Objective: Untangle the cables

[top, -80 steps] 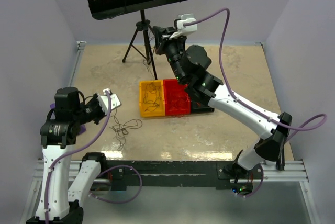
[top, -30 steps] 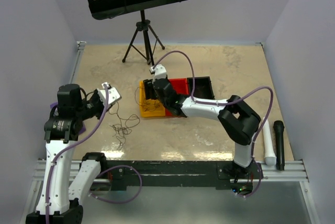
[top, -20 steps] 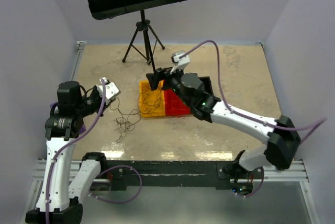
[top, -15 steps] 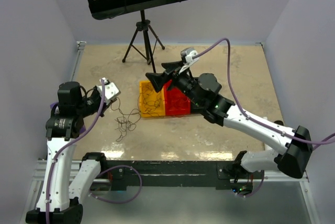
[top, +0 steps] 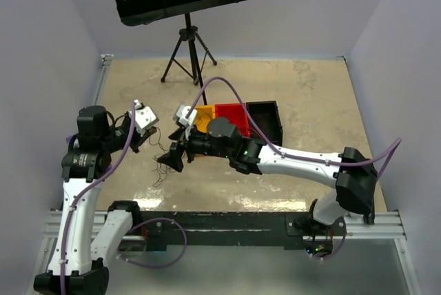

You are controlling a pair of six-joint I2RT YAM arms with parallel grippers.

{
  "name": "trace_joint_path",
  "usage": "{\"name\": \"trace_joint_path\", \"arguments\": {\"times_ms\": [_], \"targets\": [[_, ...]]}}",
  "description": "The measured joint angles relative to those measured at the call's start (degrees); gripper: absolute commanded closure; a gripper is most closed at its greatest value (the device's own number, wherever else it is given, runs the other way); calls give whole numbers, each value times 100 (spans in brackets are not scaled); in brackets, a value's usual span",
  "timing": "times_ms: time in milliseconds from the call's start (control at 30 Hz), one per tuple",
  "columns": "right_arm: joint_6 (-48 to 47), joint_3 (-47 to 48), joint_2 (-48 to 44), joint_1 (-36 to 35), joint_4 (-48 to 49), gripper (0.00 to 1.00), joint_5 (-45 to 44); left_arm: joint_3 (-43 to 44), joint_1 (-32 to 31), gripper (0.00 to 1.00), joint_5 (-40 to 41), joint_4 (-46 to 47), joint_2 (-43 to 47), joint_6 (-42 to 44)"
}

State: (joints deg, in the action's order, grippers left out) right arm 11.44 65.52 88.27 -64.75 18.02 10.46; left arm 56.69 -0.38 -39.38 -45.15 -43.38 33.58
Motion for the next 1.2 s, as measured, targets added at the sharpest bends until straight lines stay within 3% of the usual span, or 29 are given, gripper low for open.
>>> {"name": "trace_joint_path", "arguments": {"times_ms": [167,233,433,533,600,700,833,900,967,1200], "targets": [[-7,125,229,-44,-11,20,63,-26,0,100,-44,9,4,-4],[13,216,299,-37,48,27,59,-28,0,100,-81,11,11,-4],[125,393,496,-37,284,79,-197,-28,0,100,-181,-26,55,2],[164,396,520,-37,278,100,-350,-24,0,100,-258,-48,87,2],[179,396,501,-37,275,100,-490,4,0,95,-308,-63,109,2],[153,396,389,-37,168,100,-706,96,0,54,-393,-72,129,-17],[81,407,-22,-35,-92,100,-1082,160,0,33,-330,-46,131,-105],[15,501,-286,-13,-234,100,-1237,173,0,13,-240,-9,127,-179],[-59,719,-479,-7,-369,100,-1362,216,0,5,-192,-15,105,-264],[-341,1495,-761,26,-743,100,-1692,374,0,4,-407,-7,2,-372]]}}
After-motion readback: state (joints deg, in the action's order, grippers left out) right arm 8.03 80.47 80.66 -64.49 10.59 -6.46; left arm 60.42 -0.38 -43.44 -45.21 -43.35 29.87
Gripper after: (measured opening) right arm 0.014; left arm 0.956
